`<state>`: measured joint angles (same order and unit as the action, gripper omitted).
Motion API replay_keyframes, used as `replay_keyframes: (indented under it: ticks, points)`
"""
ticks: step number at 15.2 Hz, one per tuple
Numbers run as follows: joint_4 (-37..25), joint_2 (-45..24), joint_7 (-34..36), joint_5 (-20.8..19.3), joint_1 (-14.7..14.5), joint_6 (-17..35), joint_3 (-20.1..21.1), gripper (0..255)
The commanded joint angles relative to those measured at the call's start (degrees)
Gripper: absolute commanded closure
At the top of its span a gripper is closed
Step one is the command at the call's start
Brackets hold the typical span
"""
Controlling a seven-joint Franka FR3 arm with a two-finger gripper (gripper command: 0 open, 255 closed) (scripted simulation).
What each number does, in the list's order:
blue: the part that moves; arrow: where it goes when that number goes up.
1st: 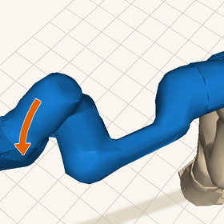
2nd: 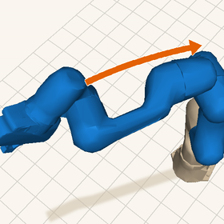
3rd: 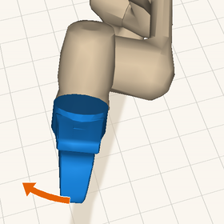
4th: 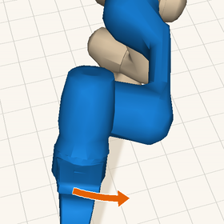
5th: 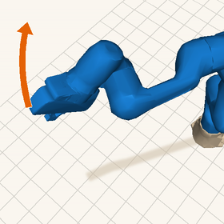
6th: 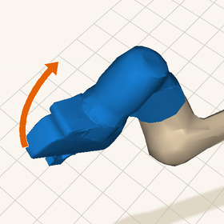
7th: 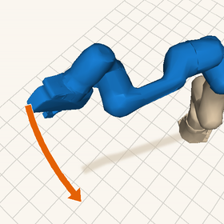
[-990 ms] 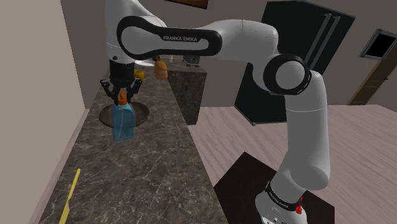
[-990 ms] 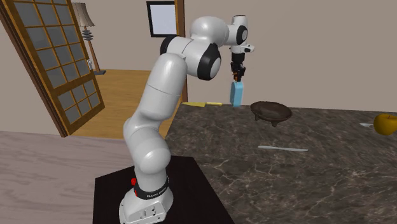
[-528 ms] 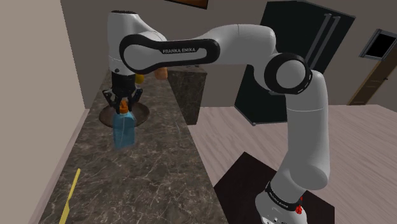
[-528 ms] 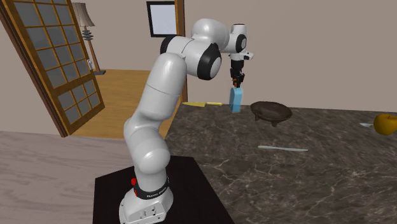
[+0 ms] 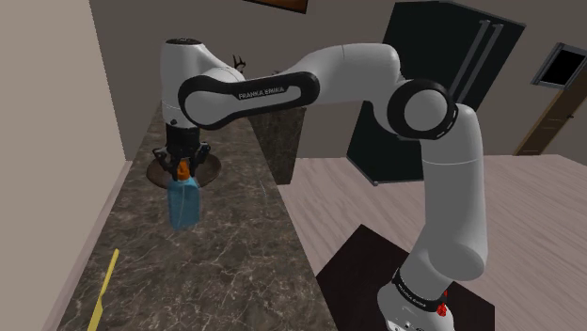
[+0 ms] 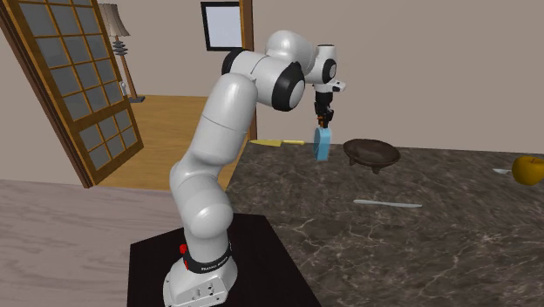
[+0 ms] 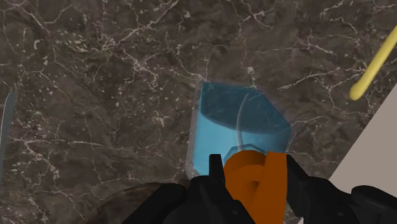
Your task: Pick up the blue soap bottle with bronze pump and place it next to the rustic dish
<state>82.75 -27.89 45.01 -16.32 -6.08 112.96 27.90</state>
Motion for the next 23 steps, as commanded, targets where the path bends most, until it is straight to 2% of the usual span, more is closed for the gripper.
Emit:
replay_keyframes:
  ticks: [1,10,11,16,20,23]
  points:
    - [1.1,-0.3,0.2,-0.2,0.1,1.4,-0.1,255]
    - [2.0,-0.6,0.4,-0.4,0.1,2.5,-0.2,255]
    - [2.0,-0.6,0.4,-0.4,0.1,2.5,-0.2,0]
    - [2.0,-0.6,0.3,-0.4,0.1,2.5,-0.2,0]
    - [-2.0,1.7,-0.5,0.9,0.1,-3.4,0.5,0]
    - [-2.0,1.7,-0.5,0.9,0.1,-3.4,0.5,0]
